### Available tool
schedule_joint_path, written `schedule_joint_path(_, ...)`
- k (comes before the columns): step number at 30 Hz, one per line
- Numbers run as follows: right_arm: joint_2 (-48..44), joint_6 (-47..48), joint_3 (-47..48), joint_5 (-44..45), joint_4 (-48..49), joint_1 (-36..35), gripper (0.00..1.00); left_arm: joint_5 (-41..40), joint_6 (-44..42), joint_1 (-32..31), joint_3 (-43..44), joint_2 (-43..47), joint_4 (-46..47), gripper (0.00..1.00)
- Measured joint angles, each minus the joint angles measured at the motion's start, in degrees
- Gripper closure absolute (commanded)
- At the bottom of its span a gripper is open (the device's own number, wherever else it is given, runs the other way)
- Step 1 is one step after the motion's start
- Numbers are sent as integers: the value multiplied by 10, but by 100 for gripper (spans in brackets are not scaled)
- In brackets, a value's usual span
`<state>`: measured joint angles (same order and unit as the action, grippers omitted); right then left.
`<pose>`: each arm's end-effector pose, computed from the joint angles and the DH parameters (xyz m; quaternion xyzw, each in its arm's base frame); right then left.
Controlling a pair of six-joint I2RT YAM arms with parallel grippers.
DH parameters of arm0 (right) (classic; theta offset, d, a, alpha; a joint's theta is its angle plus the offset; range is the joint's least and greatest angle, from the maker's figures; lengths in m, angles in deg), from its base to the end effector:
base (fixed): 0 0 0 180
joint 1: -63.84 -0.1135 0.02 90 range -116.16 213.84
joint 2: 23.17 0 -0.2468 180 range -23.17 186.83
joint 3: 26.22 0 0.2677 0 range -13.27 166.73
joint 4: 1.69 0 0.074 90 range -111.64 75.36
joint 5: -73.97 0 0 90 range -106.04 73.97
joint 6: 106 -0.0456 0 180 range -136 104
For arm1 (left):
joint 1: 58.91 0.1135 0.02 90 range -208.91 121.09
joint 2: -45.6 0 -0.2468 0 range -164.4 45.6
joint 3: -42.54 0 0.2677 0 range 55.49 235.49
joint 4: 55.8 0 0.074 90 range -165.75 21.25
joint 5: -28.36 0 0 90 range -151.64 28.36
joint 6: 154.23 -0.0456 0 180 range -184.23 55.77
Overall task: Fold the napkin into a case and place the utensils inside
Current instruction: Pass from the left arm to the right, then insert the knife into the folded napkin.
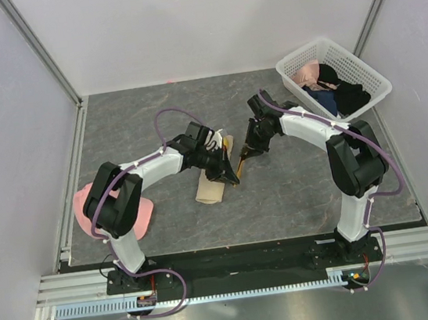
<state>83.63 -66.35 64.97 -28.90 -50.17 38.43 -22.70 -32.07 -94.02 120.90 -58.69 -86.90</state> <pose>0.3578 0.1812 0.1712 0.1846 0.9510 0.2230 0.1088 0.2954 -0.2427 0.1438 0.1178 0.9013 -0.4143 0.0457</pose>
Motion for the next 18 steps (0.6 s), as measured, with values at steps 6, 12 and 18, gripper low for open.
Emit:
schedule_joint_path(6,2,-1,1,-3,2,-1,100,0,0,7,-4,6,-3,64)
schedule_joint_path(12,35,-5,68,14,-4,-10,100,-14,-3,63,-45,77,-8,65)
schedule_joint_path(18,82,-9,183,59,-26,-28,100,-30,-3,147,-103,141,-4,87)
